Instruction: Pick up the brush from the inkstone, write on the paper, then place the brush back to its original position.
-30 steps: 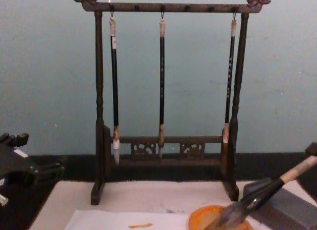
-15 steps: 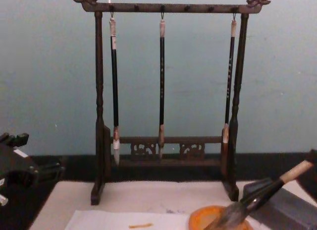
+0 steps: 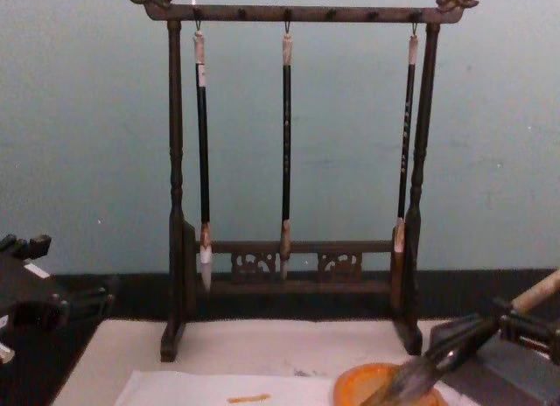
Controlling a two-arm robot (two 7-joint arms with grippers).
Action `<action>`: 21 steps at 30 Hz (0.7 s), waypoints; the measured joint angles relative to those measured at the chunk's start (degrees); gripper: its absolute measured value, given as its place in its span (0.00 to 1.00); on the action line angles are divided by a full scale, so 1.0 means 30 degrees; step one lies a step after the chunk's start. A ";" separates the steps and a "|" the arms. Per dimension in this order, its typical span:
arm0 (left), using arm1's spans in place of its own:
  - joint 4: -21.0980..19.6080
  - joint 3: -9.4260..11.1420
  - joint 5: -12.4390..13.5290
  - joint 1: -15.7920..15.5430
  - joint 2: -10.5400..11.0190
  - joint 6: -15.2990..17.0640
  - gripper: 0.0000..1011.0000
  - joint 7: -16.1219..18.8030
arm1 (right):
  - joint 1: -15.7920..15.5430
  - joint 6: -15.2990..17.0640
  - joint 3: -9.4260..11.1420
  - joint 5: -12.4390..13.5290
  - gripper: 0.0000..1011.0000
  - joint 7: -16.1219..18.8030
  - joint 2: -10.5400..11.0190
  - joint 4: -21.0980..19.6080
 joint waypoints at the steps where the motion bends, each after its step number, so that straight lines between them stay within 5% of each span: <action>1: 0.0000 0.0000 0.0000 0.0001 0.0001 0.0000 1.00 0.0001 | 0.0101 0.0022 -0.0110 -0.0435 0.99 -0.0169 -0.0058 0.0123; 6: 0.0000 0.0000 0.0000 0.0000 0.0000 0.0000 1.00 0.0000 | 0.0537 0.0132 -0.0563 -0.2359 0.99 -0.0942 -0.0430 0.0706; 10: 0.0000 0.0000 0.0000 0.0000 0.0000 0.0000 1.00 0.0000 | 0.0634 0.0162 -0.0596 -0.2925 0.99 -0.1094 -0.0618 0.0929; 21: 0.0001 0.0000 0.0000 -0.0001 0.0000 -0.0001 1.00 0.0000 | 0.0646 0.0198 -0.0585 -0.2980 0.99 -0.1125 -0.0630 0.0947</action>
